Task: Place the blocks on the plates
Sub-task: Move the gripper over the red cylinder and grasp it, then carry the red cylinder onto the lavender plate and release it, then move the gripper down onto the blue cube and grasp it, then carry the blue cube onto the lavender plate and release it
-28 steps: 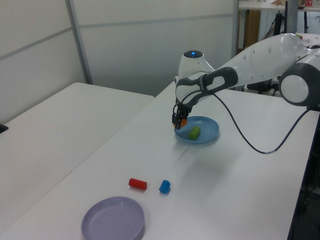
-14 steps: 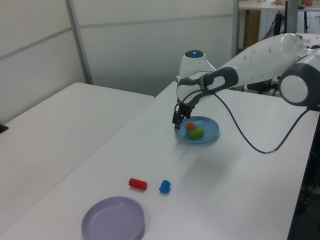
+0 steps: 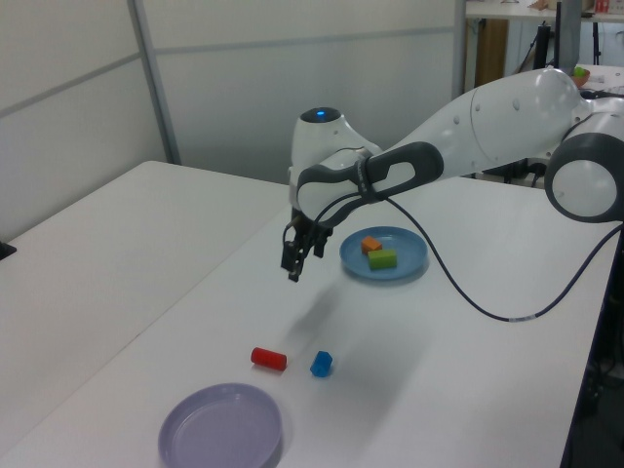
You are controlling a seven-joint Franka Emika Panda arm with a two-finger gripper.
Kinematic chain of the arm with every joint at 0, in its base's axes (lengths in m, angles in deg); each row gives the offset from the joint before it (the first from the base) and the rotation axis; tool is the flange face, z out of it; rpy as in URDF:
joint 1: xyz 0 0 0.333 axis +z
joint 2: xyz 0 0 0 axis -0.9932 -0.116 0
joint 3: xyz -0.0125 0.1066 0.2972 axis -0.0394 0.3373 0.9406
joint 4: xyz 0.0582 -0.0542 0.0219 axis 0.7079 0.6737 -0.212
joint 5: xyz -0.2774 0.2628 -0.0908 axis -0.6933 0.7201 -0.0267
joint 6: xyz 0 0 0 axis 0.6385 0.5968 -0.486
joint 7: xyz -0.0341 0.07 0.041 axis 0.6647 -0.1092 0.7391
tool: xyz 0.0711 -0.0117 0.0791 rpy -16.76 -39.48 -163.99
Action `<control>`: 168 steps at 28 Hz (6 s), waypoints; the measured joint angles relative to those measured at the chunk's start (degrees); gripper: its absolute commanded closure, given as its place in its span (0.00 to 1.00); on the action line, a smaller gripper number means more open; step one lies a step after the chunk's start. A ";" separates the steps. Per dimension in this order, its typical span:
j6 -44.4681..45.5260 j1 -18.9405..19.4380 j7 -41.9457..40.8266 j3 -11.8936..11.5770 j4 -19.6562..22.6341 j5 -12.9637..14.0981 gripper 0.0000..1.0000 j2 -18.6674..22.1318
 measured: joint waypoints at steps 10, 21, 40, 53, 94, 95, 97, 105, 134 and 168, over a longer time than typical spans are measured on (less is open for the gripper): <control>3.02 6.92 2.58 0.03 0.03 0.02 0.00 0.16; 3.46 13.48 4.62 0.04 0.76 0.02 0.00 -0.06; 3.60 14.55 4.75 -0.21 2.22 0.01 0.36 -3.55; 3.14 14.55 4.75 -0.21 1.42 0.00 0.97 -3.68; 3.07 27.54 15.61 2.36 0.35 -8.99 0.00 -2.62; 3.07 27.51 15.61 2.35 0.32 -8.99 0.00 -2.61; 3.07 27.43 15.64 2.28 0.23 -8.99 0.00 -2.52; 8.56 25.96 16.05 0.55 0.18 -8.91 0.00 0.05; 11.87 15.36 1.41 0.31 15.85 -5.23 0.32 7.07; 7.31 16.59 5.60 3.74 10.05 -4.94 0.92 6.25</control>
